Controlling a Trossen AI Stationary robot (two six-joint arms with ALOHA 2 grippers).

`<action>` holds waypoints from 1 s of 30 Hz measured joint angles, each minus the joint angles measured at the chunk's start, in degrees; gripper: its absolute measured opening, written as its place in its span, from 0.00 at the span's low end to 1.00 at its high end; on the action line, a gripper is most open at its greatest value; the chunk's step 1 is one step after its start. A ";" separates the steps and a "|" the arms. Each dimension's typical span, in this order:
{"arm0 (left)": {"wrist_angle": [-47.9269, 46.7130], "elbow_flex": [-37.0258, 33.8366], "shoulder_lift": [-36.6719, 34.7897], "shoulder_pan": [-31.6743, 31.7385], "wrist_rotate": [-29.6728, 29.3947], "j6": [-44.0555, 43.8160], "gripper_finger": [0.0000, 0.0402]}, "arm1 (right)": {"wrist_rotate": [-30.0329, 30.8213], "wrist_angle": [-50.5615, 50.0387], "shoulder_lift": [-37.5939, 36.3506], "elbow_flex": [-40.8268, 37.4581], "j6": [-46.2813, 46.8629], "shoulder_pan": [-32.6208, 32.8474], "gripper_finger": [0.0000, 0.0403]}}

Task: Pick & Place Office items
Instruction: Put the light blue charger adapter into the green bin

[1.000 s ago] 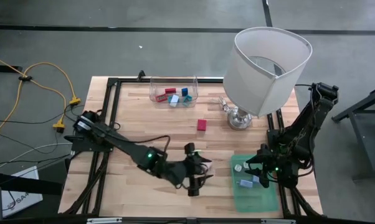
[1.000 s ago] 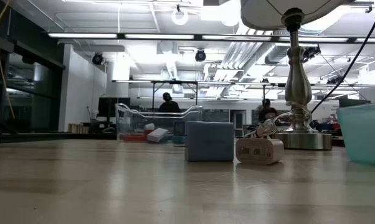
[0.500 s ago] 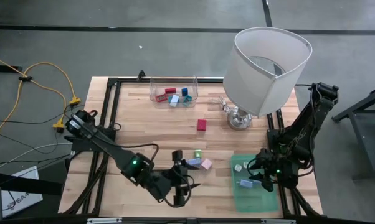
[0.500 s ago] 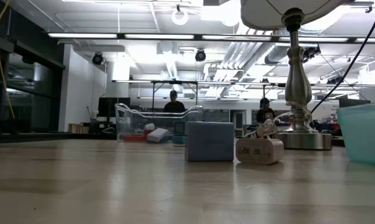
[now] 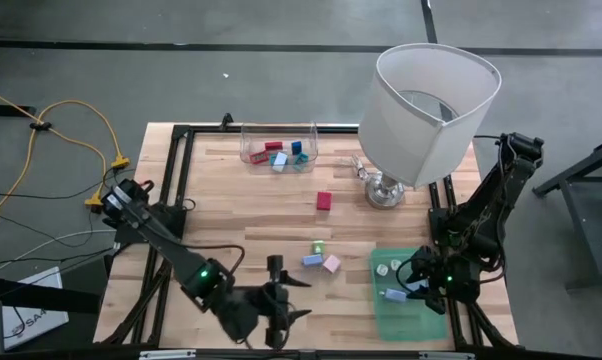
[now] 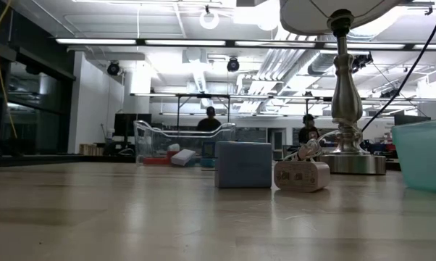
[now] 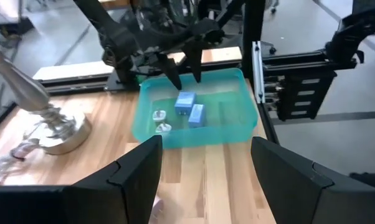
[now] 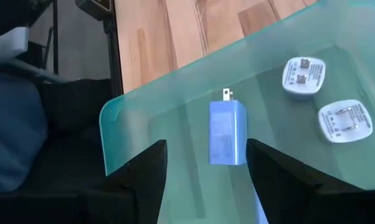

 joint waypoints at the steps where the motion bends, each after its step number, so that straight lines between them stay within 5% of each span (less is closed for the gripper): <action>1: -0.10 0.00 0.00 -0.70 -1.47 -0.02 0.59 | 0.00 0.00 0.00 0.00 0.00 -0.01 0.51; 7: -1.65 -0.02 -0.76 -2.91 -5.03 1.21 0.59 | -0.01 0.06 0.00 0.00 0.00 0.00 0.51; 16: -0.81 -3.56 -5.51 0.74 12.12 6.72 0.59 | 0.02 0.39 0.00 0.00 0.00 -0.02 0.51; 30: 12.57 -37.75 -32.71 7.98 10.24 4.92 0.59 | 0.01 0.39 0.00 0.00 -0.01 0.00 0.51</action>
